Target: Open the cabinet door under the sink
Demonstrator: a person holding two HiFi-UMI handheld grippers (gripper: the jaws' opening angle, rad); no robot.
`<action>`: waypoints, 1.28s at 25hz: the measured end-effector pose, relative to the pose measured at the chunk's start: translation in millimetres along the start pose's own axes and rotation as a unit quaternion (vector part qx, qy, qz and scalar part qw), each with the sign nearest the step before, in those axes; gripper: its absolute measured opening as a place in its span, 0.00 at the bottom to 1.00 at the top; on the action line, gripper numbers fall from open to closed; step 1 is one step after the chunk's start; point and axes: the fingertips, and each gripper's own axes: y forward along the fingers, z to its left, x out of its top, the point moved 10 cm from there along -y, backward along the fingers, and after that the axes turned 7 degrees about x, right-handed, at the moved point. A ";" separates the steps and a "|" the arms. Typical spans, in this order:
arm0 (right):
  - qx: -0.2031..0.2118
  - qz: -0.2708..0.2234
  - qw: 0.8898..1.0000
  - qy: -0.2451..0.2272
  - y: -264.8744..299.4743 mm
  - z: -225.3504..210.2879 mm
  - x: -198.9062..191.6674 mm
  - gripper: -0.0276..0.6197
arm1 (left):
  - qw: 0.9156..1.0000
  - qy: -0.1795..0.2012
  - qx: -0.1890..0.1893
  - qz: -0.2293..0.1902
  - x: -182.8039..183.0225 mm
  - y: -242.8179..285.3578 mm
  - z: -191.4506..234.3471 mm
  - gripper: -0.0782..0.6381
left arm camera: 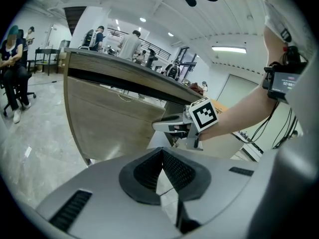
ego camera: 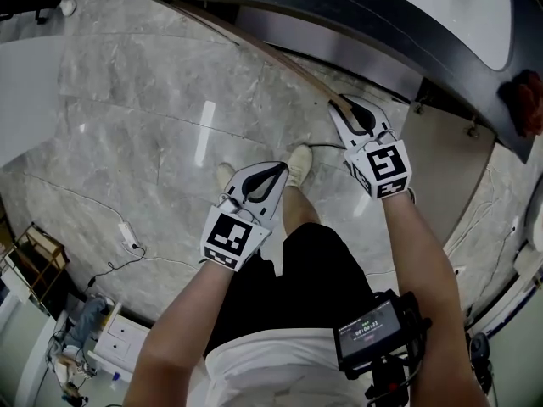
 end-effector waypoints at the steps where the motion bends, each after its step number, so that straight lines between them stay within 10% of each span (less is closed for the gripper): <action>1: -0.004 -0.002 1.000 0.001 -0.2 3.1 -0.9 0.18 | 1.000 0.003 -0.001 0.000 -2.0 -3.1 0.7 0.12; 32: -0.059 0.009 0.998 0.010 16.3 103.9 -15.0 0.16 | 0.999 -0.017 0.030 -0.001 -59.7 -93.2 60.0 0.12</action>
